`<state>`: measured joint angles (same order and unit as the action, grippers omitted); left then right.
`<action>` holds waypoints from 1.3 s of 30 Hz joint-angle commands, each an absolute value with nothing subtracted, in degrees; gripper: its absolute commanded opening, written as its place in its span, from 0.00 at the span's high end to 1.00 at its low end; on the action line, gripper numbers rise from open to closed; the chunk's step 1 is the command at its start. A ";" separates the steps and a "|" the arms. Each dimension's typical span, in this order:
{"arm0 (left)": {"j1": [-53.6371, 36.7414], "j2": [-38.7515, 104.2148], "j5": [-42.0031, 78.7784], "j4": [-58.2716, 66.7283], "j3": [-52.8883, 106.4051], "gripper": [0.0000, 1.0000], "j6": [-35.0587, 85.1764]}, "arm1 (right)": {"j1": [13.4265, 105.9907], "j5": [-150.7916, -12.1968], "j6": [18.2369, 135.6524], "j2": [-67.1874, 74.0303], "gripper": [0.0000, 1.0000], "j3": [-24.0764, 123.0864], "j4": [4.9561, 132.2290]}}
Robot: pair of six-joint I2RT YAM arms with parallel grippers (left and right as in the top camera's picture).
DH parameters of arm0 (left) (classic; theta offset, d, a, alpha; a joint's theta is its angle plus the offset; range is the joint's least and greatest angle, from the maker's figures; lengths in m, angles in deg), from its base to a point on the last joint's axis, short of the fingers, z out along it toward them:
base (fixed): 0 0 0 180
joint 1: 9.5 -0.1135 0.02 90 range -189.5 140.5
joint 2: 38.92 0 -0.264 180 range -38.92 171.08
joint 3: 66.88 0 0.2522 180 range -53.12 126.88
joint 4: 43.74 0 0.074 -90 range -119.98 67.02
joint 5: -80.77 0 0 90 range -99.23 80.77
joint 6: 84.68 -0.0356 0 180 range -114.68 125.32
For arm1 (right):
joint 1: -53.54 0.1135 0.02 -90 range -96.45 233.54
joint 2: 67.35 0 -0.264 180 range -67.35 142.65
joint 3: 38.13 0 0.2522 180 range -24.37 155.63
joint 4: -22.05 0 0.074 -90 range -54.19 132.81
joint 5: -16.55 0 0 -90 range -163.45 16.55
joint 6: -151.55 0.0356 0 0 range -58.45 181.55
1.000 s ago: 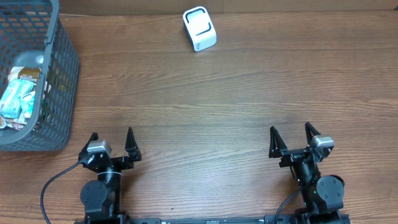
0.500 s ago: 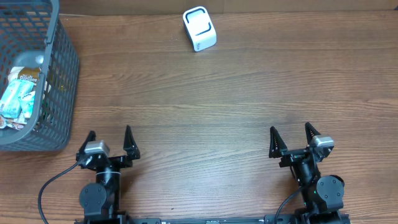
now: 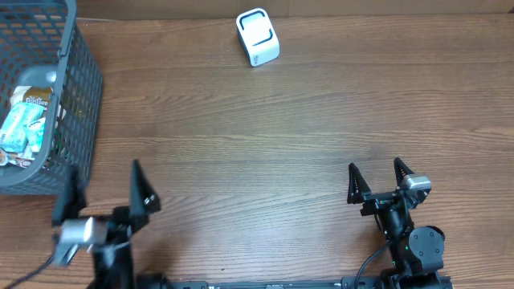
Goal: Scan the item barcode
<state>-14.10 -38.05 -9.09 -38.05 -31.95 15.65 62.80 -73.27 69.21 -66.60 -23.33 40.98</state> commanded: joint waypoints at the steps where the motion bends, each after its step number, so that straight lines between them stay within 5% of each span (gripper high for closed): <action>1: -13.99 -38.45 -9.63 -38.27 -24.78 0.00 15.43 | 62.69 -73.59 69.21 -66.68 0.00 -23.92 40.65; 10: -13.99 -32.11 -6.44 -34.84 -7.23 0.00 15.10 | 62.69 -73.59 69.21 -66.68 0.00 -23.92 40.65; 33: -13.99 31.19 -6.05 36.59 69.66 0.00 1.14 | 62.69 -73.59 69.21 -66.68 0.00 -23.92 40.65; 39: -13.99 41.59 -6.25 43.82 75.46 0.00 1.01 | 62.69 -73.59 69.21 -66.68 0.00 -23.92 40.65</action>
